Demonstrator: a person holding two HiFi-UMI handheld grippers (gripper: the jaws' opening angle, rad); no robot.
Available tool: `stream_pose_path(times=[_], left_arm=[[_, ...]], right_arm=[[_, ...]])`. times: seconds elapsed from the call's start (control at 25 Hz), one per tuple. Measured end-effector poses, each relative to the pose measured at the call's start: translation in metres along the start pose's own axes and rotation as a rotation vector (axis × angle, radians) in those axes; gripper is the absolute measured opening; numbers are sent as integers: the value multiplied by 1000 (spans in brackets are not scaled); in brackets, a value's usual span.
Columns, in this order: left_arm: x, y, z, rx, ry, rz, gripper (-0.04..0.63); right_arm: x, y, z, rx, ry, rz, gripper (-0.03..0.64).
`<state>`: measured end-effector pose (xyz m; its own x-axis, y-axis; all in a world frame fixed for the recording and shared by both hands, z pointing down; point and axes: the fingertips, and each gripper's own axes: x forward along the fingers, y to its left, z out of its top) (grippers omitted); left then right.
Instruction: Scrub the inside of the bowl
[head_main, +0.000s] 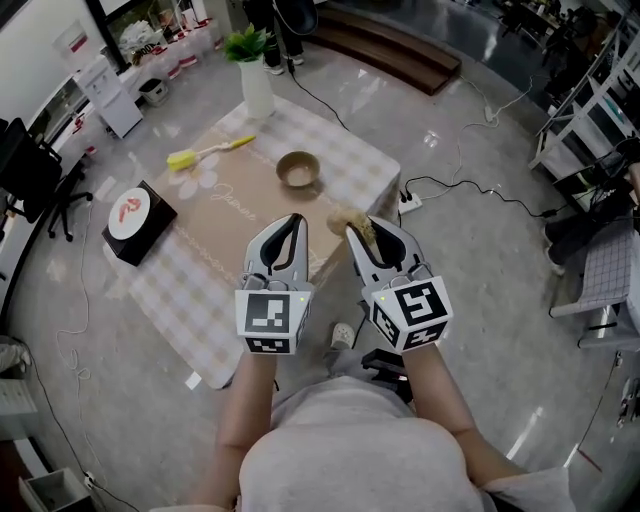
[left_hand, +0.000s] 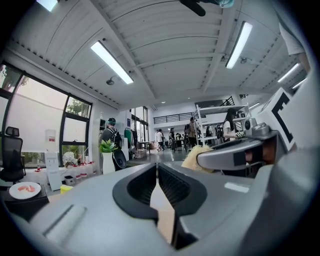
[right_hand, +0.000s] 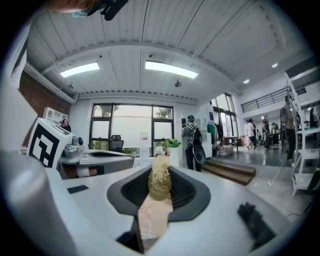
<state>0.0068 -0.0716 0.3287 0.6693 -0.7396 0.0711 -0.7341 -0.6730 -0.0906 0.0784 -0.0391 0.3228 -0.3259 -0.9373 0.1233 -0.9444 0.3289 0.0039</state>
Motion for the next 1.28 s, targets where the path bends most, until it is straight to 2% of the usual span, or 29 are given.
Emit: stream_pose_path(times=[0.08,0.24,0.48,0.8,0.96,1.08,1.28], left_arm=[[15,2,-2,-9,9,14,60],[38,4,-7,7,25,33,73],[60,12,-13,-10,51,61,114],[77,16,-28,-38,96,58,165],[87,18,-39,-34,121,34,246],[96,25,-47,-33,132,35,263],[113,33,-63,-33,169,16,331]], right_arm=[[11,-13,1,1,-2,21,98],[32,-32,3,-3,-4,62,98],[55,-46,1,-3,1,111,98],[70,-59,-3,6,10,138,98],[81,-63,-7,12,16,152,98],[91,-66,-10,15,20,159,98],[109,-72,-15,9,42,179,98]])
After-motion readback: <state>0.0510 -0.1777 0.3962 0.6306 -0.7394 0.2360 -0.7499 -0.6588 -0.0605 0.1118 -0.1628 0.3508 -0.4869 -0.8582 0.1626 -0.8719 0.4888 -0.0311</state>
